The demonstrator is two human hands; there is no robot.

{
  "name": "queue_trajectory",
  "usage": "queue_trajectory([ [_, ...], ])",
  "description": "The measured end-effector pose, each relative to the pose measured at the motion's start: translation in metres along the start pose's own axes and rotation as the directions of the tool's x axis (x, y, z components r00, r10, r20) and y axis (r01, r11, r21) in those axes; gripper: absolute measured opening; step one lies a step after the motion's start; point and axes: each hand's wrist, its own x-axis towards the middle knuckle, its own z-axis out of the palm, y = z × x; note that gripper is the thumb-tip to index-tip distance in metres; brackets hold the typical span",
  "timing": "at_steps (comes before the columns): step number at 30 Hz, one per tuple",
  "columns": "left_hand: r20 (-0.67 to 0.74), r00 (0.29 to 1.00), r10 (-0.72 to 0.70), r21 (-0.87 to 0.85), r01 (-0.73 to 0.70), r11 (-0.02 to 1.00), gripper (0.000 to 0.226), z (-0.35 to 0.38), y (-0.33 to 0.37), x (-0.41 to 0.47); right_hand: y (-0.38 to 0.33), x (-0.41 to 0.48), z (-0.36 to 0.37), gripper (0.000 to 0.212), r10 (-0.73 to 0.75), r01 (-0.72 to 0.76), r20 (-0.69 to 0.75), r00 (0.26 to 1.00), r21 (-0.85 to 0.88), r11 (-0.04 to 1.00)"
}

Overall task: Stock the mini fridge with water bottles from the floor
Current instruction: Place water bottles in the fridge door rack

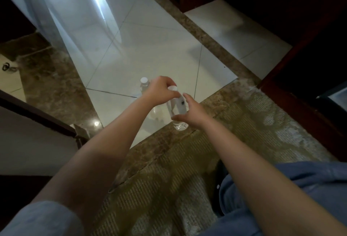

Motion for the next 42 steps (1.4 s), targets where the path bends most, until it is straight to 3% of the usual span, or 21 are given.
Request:
queue_trajectory([
  [5, 0.013, 0.997, 0.077, -0.069, -0.076, 0.995, 0.027, 0.009, 0.017, -0.001, 0.002, 0.006, -0.010, 0.069, -0.006, 0.004, -0.124, 0.992, -0.014, 1.000],
  [8, -0.004, 0.998, 0.058, -0.188, -0.057, 0.980, 0.022, 0.010, 0.016, 0.004, -0.001, 0.013, -0.018, 0.064, -0.015, 0.015, -0.158, 0.987, -0.002, 1.000],
  [11, -0.033, 0.999, -0.037, -0.353, 0.023, 0.935, 0.035, 0.007, 0.007, 0.018, -0.005, 0.023, -0.023, 0.062, -0.019, 0.012, -0.172, 0.985, -0.039, 0.999],
  [14, -0.120, 0.967, -0.226, -0.402, 0.161, 0.901, 0.042, 0.005, -0.015, 0.038, -0.004, 0.035, -0.025, 0.061, -0.014, 0.006, -0.197, 0.980, -0.043, 0.999],
  [18, -0.231, 0.890, -0.394, -0.293, 0.323, 0.900, 0.032, 0.012, -0.059, 0.063, -0.002, 0.054, -0.026, 0.058, 0.001, -0.003, -0.211, 0.977, -0.009, 1.000],
  [21, -0.277, 0.852, -0.445, -0.192, 0.405, 0.894, 0.044, 0.018, -0.086, 0.084, 0.000, 0.067, -0.026, 0.057, 0.007, -0.001, -0.221, 0.975, 0.027, 1.000],
  [26, -0.185, 0.850, -0.493, 0.014, 0.504, 0.864, 0.053, 0.030, -0.103, 0.115, 0.011, 0.089, -0.030, 0.057, 0.031, -0.014, -0.229, 0.973, 0.077, 0.997],
  [33, -0.290, 0.821, -0.492, -0.055, 0.499, 0.865, 0.036, 0.052, -0.103, 0.124, 0.024, 0.105, -0.037, 0.058, 0.068, -0.029, -0.270, 0.960, 0.144, 0.989],
  [42, -0.248, 0.833, -0.495, -0.093, 0.488, 0.868, 0.034, 0.062, -0.096, 0.108, 0.041, 0.095, -0.042, 0.059, 0.097, -0.042, -0.280, 0.955, 0.197, 0.980],
])
